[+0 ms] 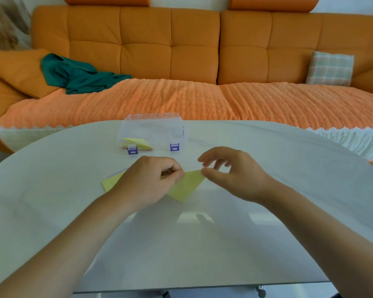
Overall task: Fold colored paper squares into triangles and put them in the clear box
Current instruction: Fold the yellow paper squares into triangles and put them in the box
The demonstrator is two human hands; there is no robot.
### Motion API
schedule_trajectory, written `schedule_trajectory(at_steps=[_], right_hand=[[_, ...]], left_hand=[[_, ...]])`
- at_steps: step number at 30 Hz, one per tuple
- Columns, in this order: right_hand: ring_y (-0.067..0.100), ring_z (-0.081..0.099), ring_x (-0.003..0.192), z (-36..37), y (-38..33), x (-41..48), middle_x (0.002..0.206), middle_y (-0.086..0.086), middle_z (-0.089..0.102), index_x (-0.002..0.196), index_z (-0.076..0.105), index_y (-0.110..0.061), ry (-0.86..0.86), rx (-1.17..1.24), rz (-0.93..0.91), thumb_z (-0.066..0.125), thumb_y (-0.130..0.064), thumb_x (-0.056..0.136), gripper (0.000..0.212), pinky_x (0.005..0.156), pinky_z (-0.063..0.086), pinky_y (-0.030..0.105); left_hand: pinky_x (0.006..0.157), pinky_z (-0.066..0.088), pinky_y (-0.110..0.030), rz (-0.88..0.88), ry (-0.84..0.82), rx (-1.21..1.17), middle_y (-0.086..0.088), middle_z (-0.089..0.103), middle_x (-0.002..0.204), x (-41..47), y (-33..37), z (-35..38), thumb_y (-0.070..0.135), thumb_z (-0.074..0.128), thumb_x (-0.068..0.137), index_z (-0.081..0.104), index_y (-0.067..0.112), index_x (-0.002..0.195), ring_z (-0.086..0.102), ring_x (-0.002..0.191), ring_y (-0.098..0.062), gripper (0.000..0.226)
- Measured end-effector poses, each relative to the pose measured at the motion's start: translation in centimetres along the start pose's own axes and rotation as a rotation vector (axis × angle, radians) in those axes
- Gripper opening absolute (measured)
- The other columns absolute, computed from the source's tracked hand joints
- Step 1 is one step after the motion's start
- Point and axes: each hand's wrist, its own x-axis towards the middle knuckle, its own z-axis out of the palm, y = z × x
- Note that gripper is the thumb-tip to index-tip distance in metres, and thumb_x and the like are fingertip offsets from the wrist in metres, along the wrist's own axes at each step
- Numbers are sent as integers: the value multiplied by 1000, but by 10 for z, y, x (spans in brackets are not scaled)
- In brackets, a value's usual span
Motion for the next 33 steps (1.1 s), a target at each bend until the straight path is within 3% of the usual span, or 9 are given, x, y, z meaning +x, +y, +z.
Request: schedule_trajectory(at_steps=[2,5,10,14,17,21,25,29,33], right_hand=[[0,64,88,7,-5,1,90,-21,71,95,73,-35,-40,-1,-10,68,-40,88,10,78,46,12],[5,66,86,10,-10,2,84,-18,72,83,73,-33,-67,0,24,67,-33,90,10,85,53,30],[7,67,83,14,-17,0,83,-17,72,80,70,-35,-86,-17,-18,65,-33,89,11,84,55,37],[7,67,81,13,-17,5,82,-18,72,80,72,-33,-71,-26,6,65,-30,89,12,83,55,35],[5,65,76,7,-10,9,78,-22,70,76,72,-33,-24,-31,49,67,-27,89,15,76,53,26],[10,64,67,-3,2,12,71,-14,70,73,71,-33,33,-24,145,67,-28,90,18,67,54,28],[17,66,71,-12,10,14,71,-8,70,74,72,-32,73,-42,207,67,-29,91,19,66,56,34],[9,63,72,-14,6,14,77,-15,71,76,73,-36,-86,2,163,70,-30,90,17,70,53,30],[7,59,76,-4,-6,13,86,-20,71,85,73,-41,-184,21,8,72,-27,89,14,72,49,19]], left_hand=[[65,43,-13,11,-9,-35,24,69,77,0,4,3,34,67,90,70,38,82,62,73,1,10],[68,44,-11,20,-7,-43,25,69,78,-1,6,4,31,67,90,72,38,84,63,76,2,11],[58,46,-20,18,14,-43,20,70,71,-3,14,9,26,68,86,76,32,78,64,65,-3,13],[53,42,-11,-11,-5,-25,17,69,65,-1,14,2,23,69,81,71,31,65,58,55,2,18],[55,43,-10,-38,-37,-18,16,70,66,0,9,-8,20,68,80,73,27,66,60,56,2,16],[64,52,-25,-95,-106,78,18,72,65,4,-2,-25,20,67,82,72,25,65,66,62,-6,18],[67,55,-29,-136,-74,208,19,72,67,8,-19,-39,20,66,86,73,26,69,66,65,-3,19],[65,43,-7,-74,71,11,28,72,81,7,-15,-30,21,64,93,76,29,81,63,71,9,18],[64,38,-2,-20,-103,-175,29,71,99,4,-3,-6,27,62,96,76,33,101,55,64,15,16]])
